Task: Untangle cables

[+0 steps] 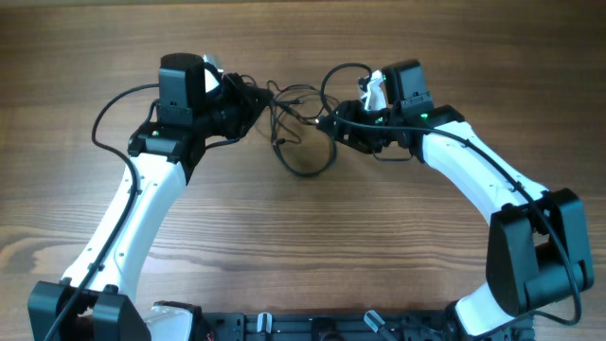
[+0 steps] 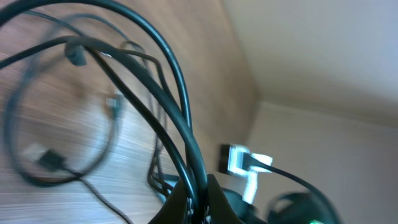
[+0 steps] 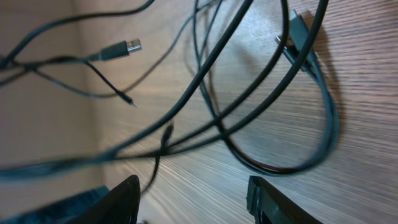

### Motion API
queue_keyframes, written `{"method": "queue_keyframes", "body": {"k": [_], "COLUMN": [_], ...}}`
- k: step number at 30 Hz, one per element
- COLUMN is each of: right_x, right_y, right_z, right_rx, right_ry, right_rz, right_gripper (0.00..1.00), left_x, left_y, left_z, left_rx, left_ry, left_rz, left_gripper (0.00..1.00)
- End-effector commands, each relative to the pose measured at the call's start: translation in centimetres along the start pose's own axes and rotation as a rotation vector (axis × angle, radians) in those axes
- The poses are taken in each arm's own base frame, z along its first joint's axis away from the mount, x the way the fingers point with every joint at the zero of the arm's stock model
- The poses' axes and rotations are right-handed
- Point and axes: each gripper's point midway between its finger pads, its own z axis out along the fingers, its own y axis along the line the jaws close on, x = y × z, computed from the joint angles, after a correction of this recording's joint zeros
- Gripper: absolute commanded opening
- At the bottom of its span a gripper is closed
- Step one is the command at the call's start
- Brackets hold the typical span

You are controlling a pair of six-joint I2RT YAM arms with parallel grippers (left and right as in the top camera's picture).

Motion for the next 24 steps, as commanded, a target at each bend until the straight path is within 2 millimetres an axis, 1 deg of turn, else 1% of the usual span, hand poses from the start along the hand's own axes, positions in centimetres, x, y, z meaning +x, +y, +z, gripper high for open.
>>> {"method": "queue_keyframes", "body": {"k": [1, 4, 7, 8, 12, 13, 16, 17, 20, 24], "right_x": [-0.3, -0.8, -1.0, -1.1, -1.4, -1.4, -1.4, -1.4, -1.4, -1.4], "right_y": [0.2, -0.4, -0.6, -0.7, -1.0, -1.0, -1.0, -1.0, -1.3, -1.5], "right_z": [0.4, 0.4, 0.3, 0.3, 0.3, 0.3, 0.3, 0.3, 0.3, 0.3], "right_rx": [-0.016, 0.012, 0.022, 0.024, 0.040, 0.040, 0.040, 0.040, 0.055, 0.069], "right_ry": [-0.007, -0.039, -0.054, -0.058, -0.078, -0.078, -0.078, -0.077, -0.086, -0.088], "right_rz": [0.158, 0.247, 0.306, 0.321, 0.325, 0.325, 0.324, 0.324, 0.321, 0.245], "right_gripper": [0.52, 0.47, 0.37, 0.35, 0.31, 0.29, 0.13, 0.09, 0.08, 0.09], "left_x": [1.4, 1.4, 1.5, 1.5, 1.5, 1.4, 0.8, 0.6, 0.1, -0.1], "left_y": [-2.2, -2.6, -2.8, -2.8, -2.8, -2.7, -2.6, -2.5, -2.4, -2.1], "left_z": [-0.3, -0.4, -0.4, -0.4, -0.4, -0.5, -0.7, -0.8, -1.0, -1.0], "left_rx": [0.090, 0.104, 0.113, 0.113, 0.113, 0.113, 0.114, 0.114, 0.114, 0.110], "left_ry": [0.106, 0.111, 0.122, 0.122, 0.121, 0.118, 0.105, 0.100, 0.088, 0.079], "left_rz": [-0.104, -0.118, -0.116, -0.116, -0.117, -0.118, -0.125, -0.125, -0.121, -0.061], "left_gripper": [0.04, 0.04, 0.04, 0.04, 0.04, 0.04, 0.04, 0.04, 0.04, 0.04]}}
